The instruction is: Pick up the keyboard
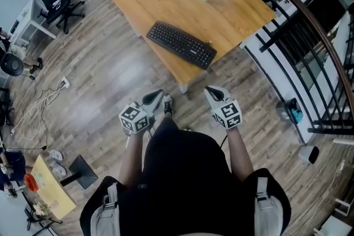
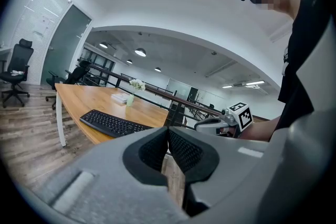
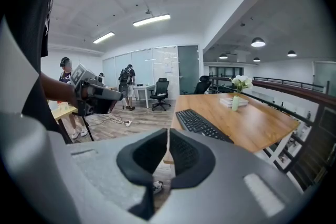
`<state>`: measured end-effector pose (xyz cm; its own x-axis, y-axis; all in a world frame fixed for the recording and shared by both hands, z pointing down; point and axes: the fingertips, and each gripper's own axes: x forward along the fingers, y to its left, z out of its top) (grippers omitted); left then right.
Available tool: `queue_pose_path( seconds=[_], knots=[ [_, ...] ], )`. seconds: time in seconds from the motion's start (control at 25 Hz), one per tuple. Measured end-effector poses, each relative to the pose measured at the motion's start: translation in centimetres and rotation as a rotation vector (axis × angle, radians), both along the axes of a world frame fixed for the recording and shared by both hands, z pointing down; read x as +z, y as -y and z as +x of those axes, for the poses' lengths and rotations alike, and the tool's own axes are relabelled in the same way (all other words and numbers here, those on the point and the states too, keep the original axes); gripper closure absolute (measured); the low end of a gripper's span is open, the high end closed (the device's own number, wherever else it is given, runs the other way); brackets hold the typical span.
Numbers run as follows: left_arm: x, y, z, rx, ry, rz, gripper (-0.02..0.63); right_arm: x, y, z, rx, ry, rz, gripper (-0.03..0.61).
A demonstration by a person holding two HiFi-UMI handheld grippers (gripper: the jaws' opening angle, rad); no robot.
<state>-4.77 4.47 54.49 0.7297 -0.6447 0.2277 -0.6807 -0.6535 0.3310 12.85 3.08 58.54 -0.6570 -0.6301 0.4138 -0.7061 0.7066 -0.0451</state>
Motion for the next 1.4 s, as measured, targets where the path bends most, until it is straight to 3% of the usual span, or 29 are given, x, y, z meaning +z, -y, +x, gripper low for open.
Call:
queue_pose_path(
  seconds=[0.4, 0.76, 1.0, 1.4],
  knots=[
    [0.7, 4.4, -2.2, -0.002, -0.003, -0.008, 0.601, 0.6, 4.9, -0.6, 0.032, -0.011, 0.003, 0.565],
    [0.4, 11.9, -3.8, 0.052, 0.007, -0.011, 0.601, 0.5, 10.2, -1.0, 0.099, -0.02, -0.015, 0.563],
    [1.6, 16.1, -5.0, 0.085, 0.018, -0.038, 0.601, 2.0, 13.0, -2.3, 0.112, -0.045, -0.065, 0.564],
    [3.1, 21.6, -8.4, 0.067, 0.003, -0.076, 0.601, 3.2, 18.2, -4.6, 0.119, -0.063, -0.107, 0.565]
  ],
)
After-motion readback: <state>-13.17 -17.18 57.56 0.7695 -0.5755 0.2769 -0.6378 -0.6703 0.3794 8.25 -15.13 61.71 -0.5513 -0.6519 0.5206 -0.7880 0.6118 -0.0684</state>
